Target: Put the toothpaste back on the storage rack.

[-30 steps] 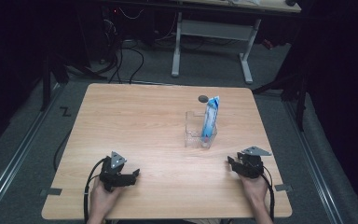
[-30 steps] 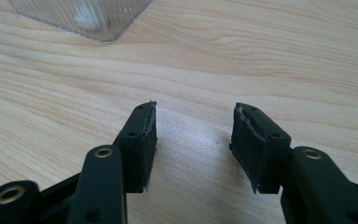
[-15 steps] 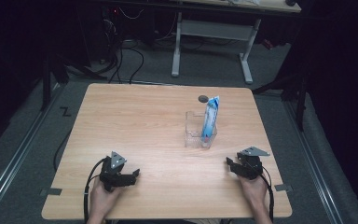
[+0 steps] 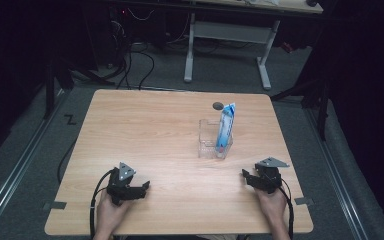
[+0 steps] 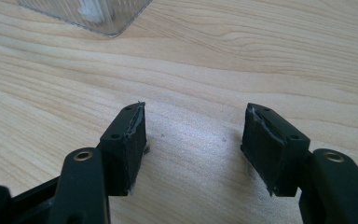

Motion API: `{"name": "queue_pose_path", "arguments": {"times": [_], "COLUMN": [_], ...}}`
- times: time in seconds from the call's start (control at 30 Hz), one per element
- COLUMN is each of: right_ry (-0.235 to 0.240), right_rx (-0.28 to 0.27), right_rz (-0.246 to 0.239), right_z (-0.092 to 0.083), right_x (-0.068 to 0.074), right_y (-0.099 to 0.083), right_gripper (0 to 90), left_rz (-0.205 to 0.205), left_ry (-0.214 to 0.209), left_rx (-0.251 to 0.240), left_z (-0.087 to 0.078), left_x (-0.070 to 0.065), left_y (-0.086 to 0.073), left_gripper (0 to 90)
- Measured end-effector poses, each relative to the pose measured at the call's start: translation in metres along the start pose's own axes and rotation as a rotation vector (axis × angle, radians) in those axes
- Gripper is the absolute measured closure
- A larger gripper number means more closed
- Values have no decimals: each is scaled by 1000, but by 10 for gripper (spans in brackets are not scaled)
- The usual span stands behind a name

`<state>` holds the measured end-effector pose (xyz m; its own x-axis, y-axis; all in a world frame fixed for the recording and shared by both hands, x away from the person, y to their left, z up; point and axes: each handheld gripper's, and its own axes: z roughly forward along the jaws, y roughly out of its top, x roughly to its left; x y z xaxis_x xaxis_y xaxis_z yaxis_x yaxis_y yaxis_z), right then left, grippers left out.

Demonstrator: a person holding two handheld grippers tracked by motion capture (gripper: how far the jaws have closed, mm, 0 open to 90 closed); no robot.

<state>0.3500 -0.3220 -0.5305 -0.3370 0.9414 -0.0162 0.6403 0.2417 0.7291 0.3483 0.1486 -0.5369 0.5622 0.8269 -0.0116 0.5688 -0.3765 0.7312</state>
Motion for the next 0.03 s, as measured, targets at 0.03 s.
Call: {"name": "queue_pose_path", "arguments": {"times": [0.03], "right_ry": [0], "right_rx": [0], "right_rz": [0], "right_z": [0], "right_x": [0], "right_y": [0], "right_gripper": [395], "left_rz": [0], "left_ry": [0], "left_rx": [0], "left_z": [0], "left_x": [0], "left_y": [0], "left_gripper": [165]}}
